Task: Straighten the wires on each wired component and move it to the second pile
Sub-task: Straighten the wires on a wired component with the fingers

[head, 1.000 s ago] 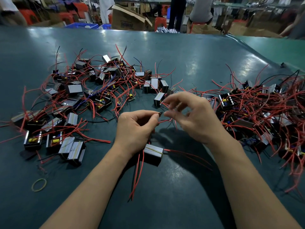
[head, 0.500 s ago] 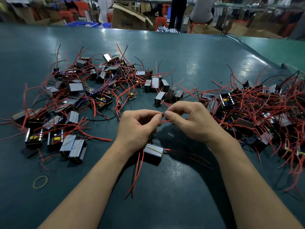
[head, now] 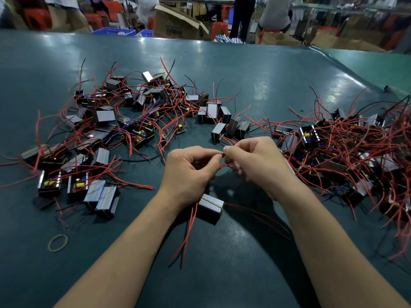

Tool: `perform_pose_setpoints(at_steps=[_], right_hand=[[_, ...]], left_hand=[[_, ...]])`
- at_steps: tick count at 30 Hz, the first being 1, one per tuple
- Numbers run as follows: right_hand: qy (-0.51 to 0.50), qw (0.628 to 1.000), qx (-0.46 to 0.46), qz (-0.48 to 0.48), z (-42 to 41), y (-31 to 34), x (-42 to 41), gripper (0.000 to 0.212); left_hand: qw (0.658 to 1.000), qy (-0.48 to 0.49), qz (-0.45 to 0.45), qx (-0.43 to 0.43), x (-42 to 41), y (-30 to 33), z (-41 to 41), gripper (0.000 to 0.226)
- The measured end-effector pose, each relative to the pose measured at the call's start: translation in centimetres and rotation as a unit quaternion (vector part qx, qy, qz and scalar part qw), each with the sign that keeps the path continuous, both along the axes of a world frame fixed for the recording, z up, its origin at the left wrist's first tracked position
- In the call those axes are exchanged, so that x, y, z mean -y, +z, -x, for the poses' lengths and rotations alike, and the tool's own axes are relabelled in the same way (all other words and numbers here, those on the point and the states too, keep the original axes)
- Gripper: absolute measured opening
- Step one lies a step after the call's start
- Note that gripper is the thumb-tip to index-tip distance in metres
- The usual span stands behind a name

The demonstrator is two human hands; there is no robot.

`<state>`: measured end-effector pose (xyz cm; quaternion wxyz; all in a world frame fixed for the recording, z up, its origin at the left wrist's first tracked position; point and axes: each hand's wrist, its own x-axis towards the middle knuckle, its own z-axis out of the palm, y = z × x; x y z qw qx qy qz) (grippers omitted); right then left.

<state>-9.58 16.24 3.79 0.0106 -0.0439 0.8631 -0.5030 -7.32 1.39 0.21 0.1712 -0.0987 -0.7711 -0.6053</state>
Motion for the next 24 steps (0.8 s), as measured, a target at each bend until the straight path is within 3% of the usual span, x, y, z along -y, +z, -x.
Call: perform_pose_setpoints(at_steps=[3, 5, 7, 11, 13, 18, 22, 24], right_hand=[[-0.017, 0.947, -0.209, -0.244, -0.4, -0.7, 0.4, 0.036], [-0.009, 0.912, -0.271, -0.308, -0.8, -0.6, 1.0, 0.033], [0.019, 0.916, -0.273, -0.295, -0.7, -0.5, 0.7, 0.034], [0.123, 0.969, -0.167, -0.132, 0.1, 0.4, -1.7, 0.024], [0.134, 0.974, -0.162, -0.083, 0.3, 0.2, -2.4, 0.033], [0.125, 0.973, -0.185, -0.059, 0.6, -0.5, -1.9, 0.024], [0.139, 0.973, -0.16, -0.094, 0.7, -0.5, -2.3, 0.038], [0.132, 0.965, -0.207, -0.093, 0.8, -0.5, -2.1, 0.025]], left_hand=[[1.0, 0.003, -0.007, 0.007, -0.1, 0.0, 0.0, 0.011], [1.0, 0.008, -0.017, 0.014, 0.0, 0.0, 0.1, 0.011], [0.999, 0.012, -0.03, 0.023, 0.1, 0.2, 0.0, 0.014], [0.998, 0.022, -0.05, 0.037, 0.1, 0.2, 0.1, 0.02], [0.996, 0.022, -0.071, 0.05, 0.1, 0.2, 0.2, 0.021], [0.995, -0.006, -0.075, 0.061, 0.2, 0.2, 0.2, 0.02], [0.995, -0.009, -0.07, 0.068, 0.4, 0.2, 0.3, 0.02], [0.995, -0.014, -0.066, 0.075, 0.4, 0.2, 0.3, 0.017]])
